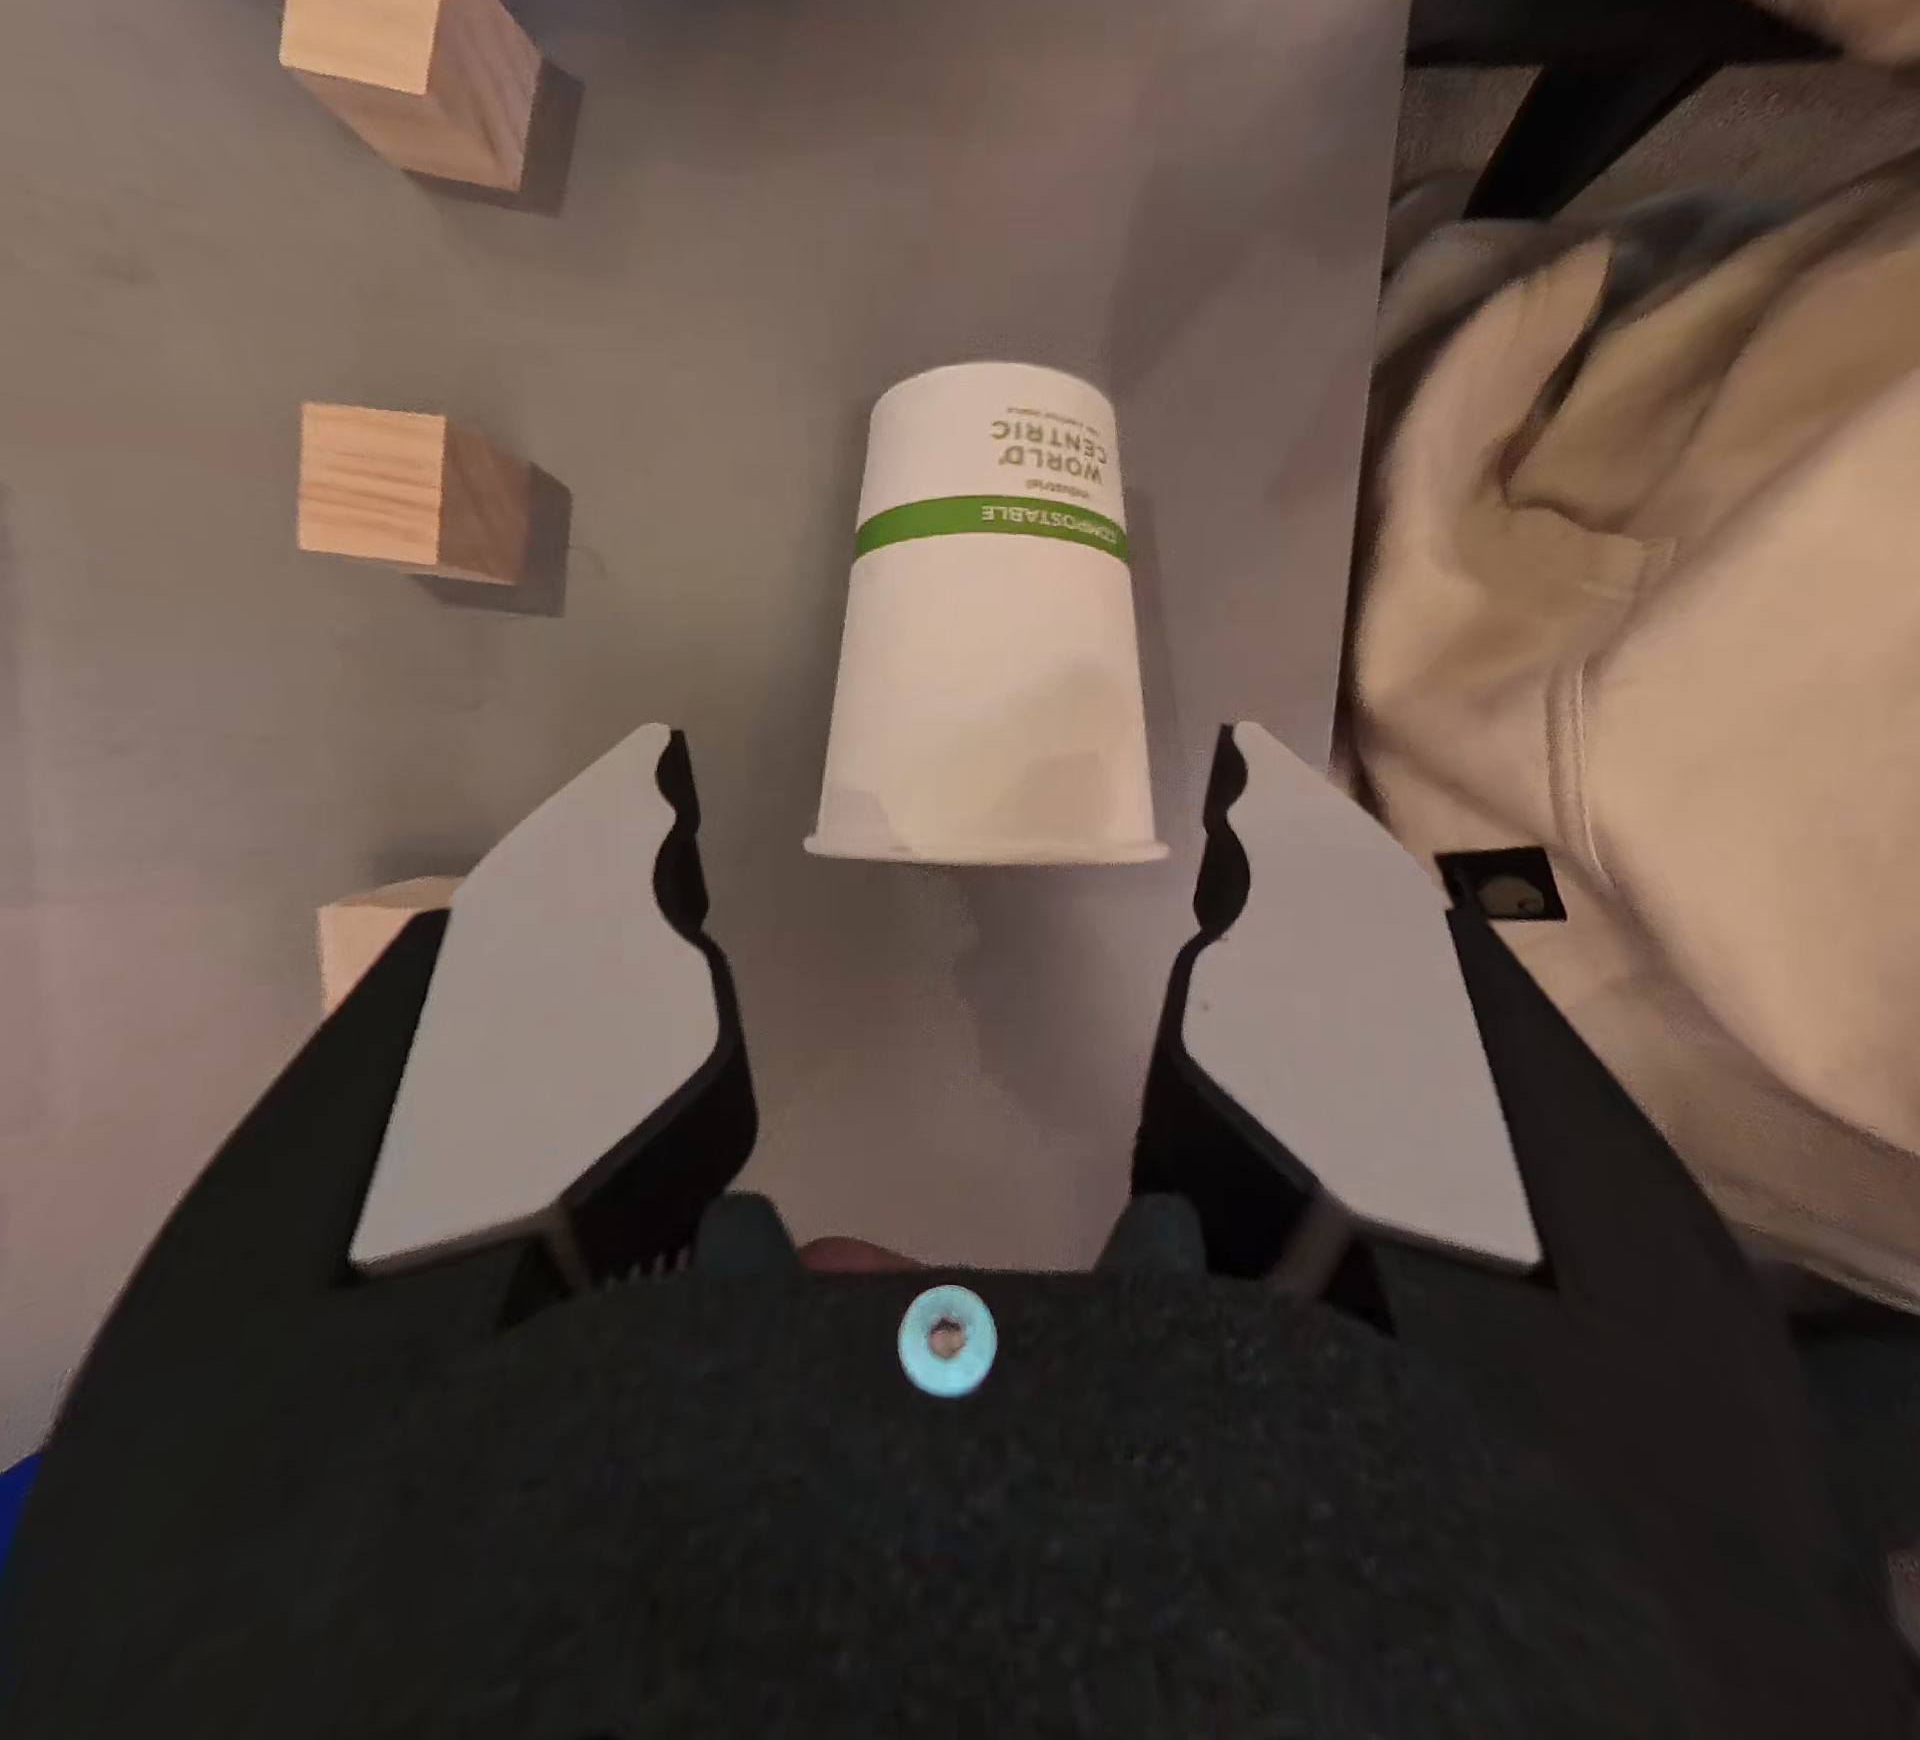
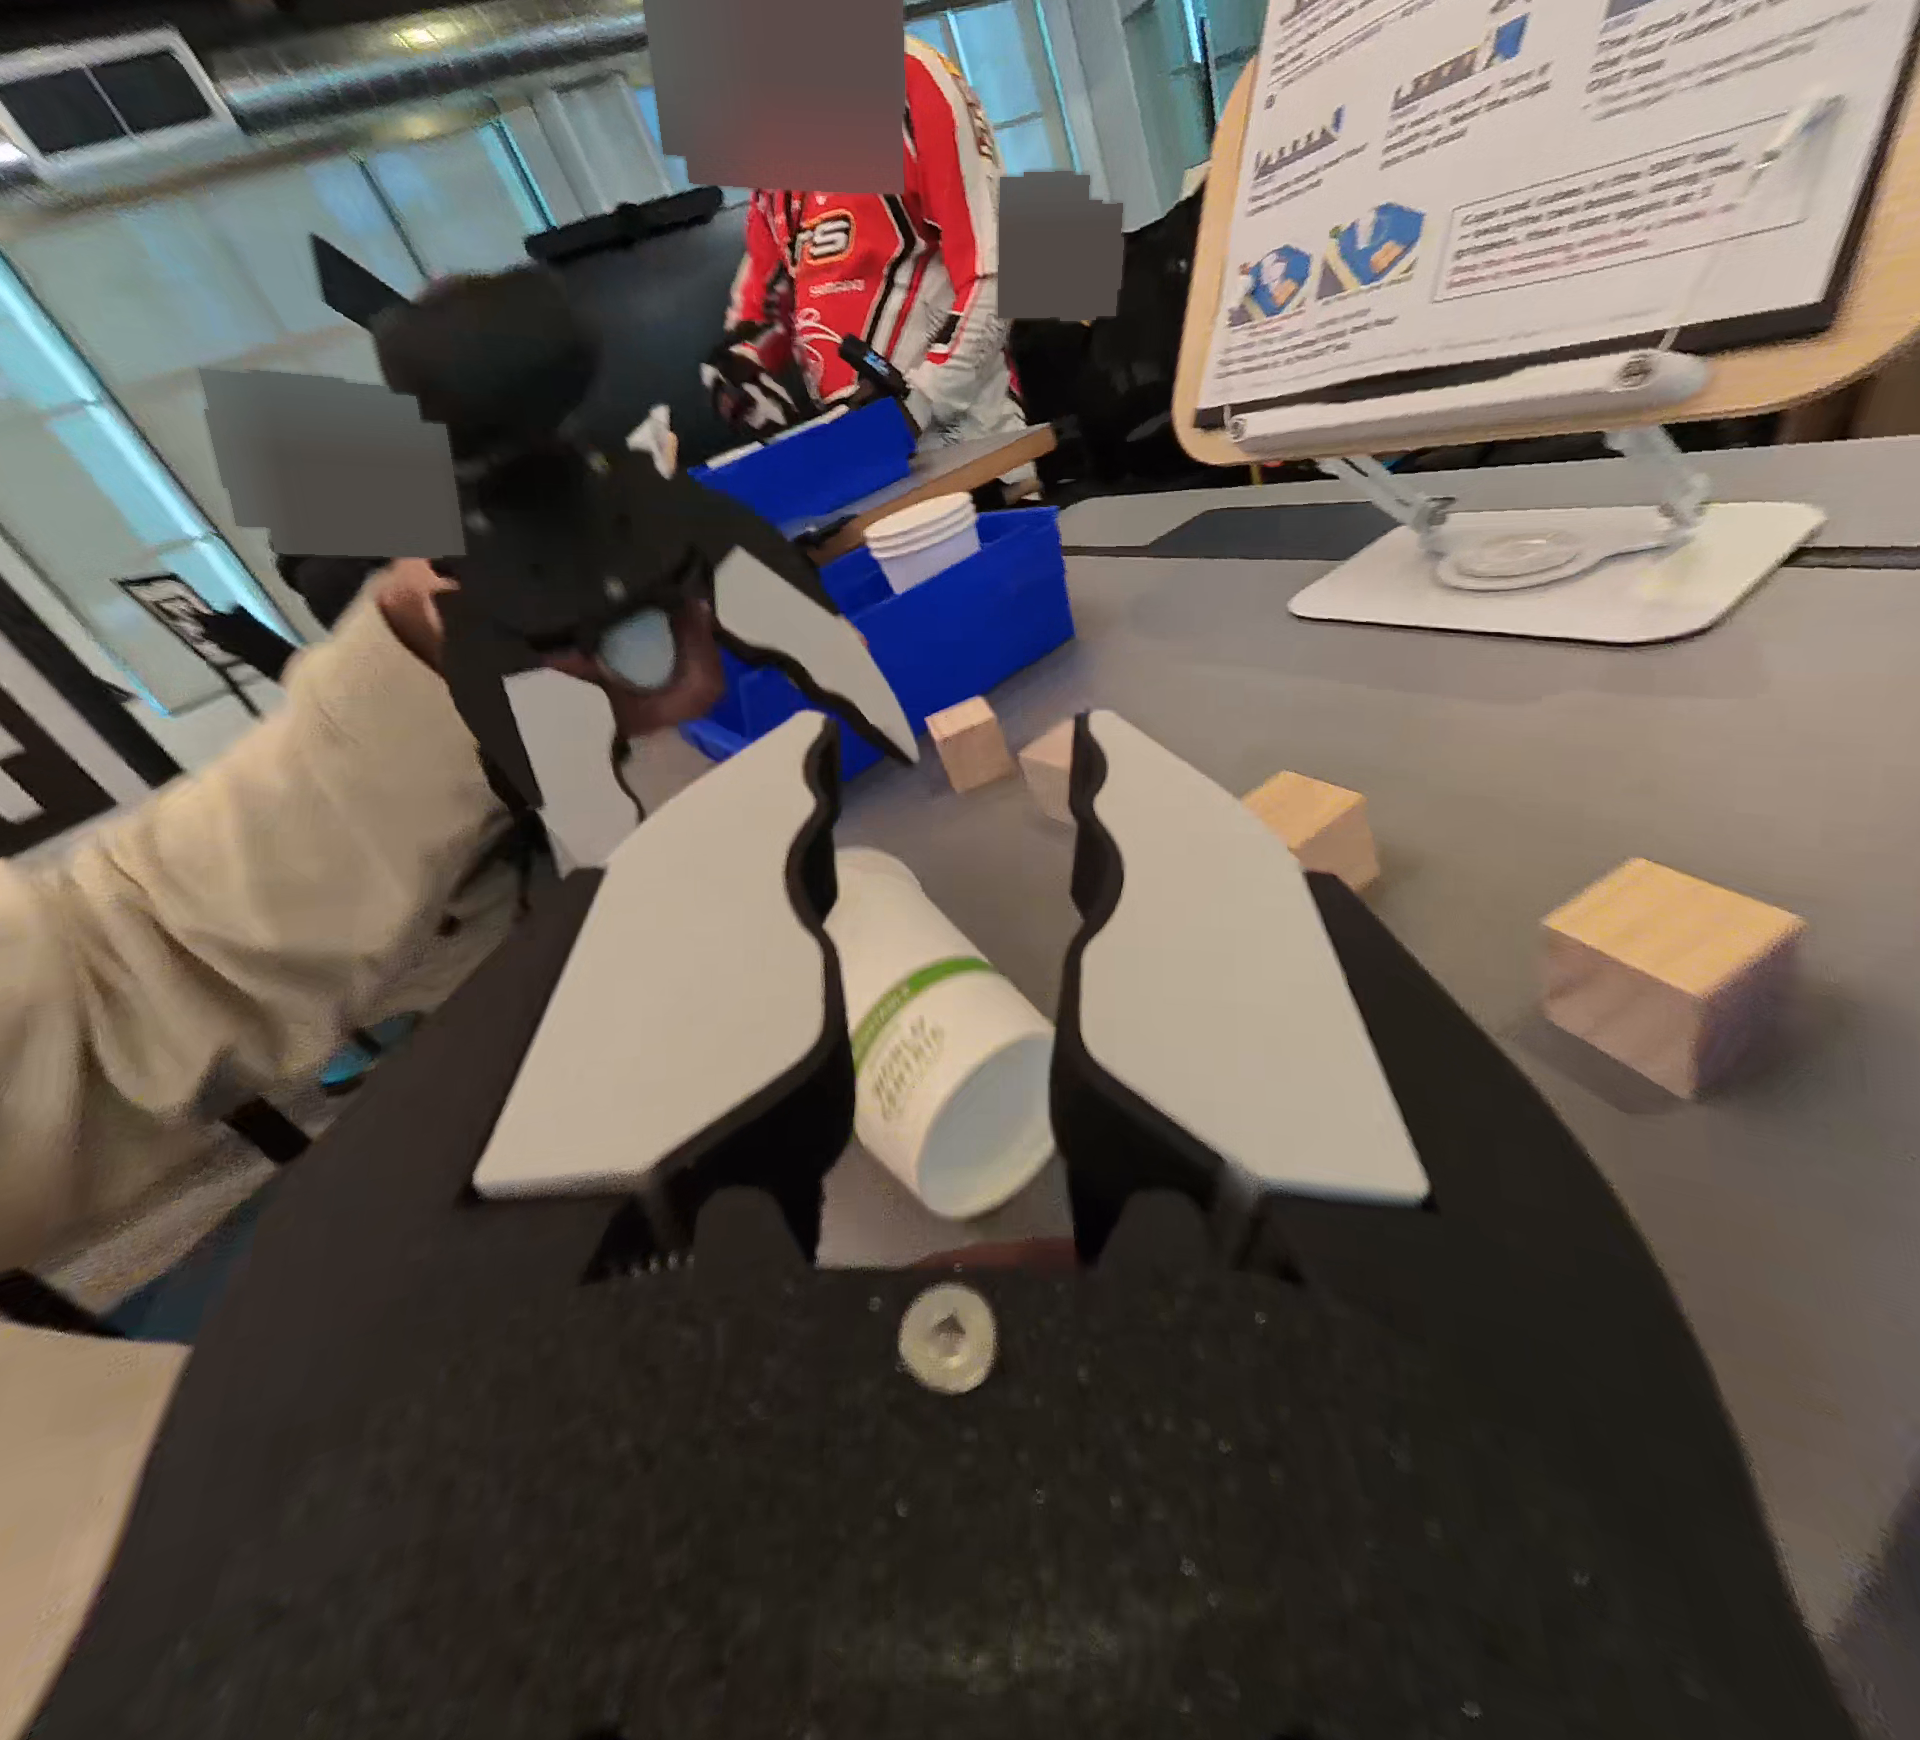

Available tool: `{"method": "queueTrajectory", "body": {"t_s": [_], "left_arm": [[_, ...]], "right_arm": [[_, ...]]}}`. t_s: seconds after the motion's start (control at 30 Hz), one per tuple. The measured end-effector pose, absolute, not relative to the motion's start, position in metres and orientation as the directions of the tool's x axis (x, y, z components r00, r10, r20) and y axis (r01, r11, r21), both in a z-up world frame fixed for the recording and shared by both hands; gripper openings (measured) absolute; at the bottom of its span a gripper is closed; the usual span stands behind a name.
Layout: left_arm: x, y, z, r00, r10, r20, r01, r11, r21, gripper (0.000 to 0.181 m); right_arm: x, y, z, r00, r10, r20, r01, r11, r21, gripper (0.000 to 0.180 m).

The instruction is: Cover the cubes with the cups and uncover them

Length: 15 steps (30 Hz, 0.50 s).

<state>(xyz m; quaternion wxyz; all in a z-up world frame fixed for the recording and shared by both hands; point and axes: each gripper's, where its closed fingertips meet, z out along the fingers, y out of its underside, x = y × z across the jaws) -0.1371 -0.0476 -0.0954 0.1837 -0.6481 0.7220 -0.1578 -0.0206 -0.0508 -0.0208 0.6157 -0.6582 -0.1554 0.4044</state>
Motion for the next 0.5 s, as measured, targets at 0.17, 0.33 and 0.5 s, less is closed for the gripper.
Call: {"method": "queueTrajectory", "body": {"t_s": [0.17,0.33,0.5], "left_arm": [[-0.124,-0.065,-0.108,-0.188,-0.970,-0.153,-0.951,0.219,-0.219,0.094],[-0.125,-0.041,-0.150,-0.242,-0.953,-0.184,-0.970,0.233,0.068,0.096],[-0.130,-0.032,-0.169,-0.238,-0.968,-0.080,-0.961,0.223,0.166,0.094]], "right_arm": [[-0.014,-0.064,-0.041,0.669,0.676,-0.308,-0.230,-0.205,-0.951,0.042],[-0.015,-0.064,-0.046,0.664,0.680,-0.309,-0.206,-0.231,-0.951,0.042],[-0.006,-0.054,-0.066,0.725,0.622,-0.294,-0.142,-0.283,-0.949,0.035]]}}
